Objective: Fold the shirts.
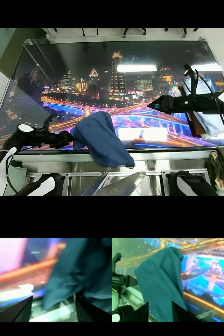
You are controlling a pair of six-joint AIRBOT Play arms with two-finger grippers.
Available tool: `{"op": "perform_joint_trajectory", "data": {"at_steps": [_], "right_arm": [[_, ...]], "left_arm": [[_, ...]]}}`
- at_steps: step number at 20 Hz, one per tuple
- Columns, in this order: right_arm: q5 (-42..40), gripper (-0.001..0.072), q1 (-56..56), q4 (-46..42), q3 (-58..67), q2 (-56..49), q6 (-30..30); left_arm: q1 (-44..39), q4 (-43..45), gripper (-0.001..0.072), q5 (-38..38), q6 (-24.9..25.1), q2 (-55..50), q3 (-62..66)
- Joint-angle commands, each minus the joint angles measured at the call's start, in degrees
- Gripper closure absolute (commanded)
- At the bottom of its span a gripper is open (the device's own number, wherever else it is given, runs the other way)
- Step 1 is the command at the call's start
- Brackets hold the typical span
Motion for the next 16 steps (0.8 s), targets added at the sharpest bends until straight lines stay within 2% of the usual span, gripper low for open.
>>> {"op": "perform_joint_trajectory", "data": {"at_steps": [1,2,3,4,7,10,12,13,14,15,16], "right_arm": [[0.04,0.0386,0.22,0.42,-0.02,-0.02,0.04],[0.00,0.0386,0.22,0.42,-0.02,-0.04,0.04],[0.00,0.0386,0.20,0.39,-0.02,-0.04,0.02],[0.02,0.0386,0.20,0.39,-0.02,-0.04,0.02],[0.96,0.0387,0.22,-0.17,-0.07,-0.09,-0.02],[0.83,0.0386,0.26,-7.04,-2.05,-0.42,-0.04],[0.55,0.0383,0.26,-9.27,-8.17,-0.44,-0.59],[0.37,0.0354,0.37,-8.74,-12.17,-0.46,-1.64],[-0.74,0.0118,0.96,-7.43,-17.44,-0.59,-2.89],[-2.21,0.0039,1.68,-5.95,-21.59,-0.92,-3.67],[-4.22,0.0039,2.69,-3.65,-25.81,-1.99,-5.46]], "left_arm": [[-5.95,0.70,0.0119,5.14,1.95,-5.57,-0.66],[-7.56,0.70,0.0147,5.81,1.95,-6.03,-0.66],[-8.68,0.81,0.0524,5.86,1.97,-5.88,-0.63],[-9.33,0.92,0.0697,5.77,2.16,-4.92,-0.63],[-7.89,2.47,0.0698,4.11,1.53,2.67,-0.46],[-3.54,6.88,0.0698,-1.79,-3.63,11.78,3.08],[-0.90,10.71,0.0698,-3.45,-9.51,17.29,5.99],[0.00,11.93,0.0699,-3.76,-11.26,19.54,7.26],[0.66,12.96,0.0698,-3.78,-12.09,21.49,8.37],[1.09,13.94,0.0698,-3.67,-12.72,22.84,9.35],[1.18,14.82,0.0698,-3.63,-13.38,23.74,10.36]]}}
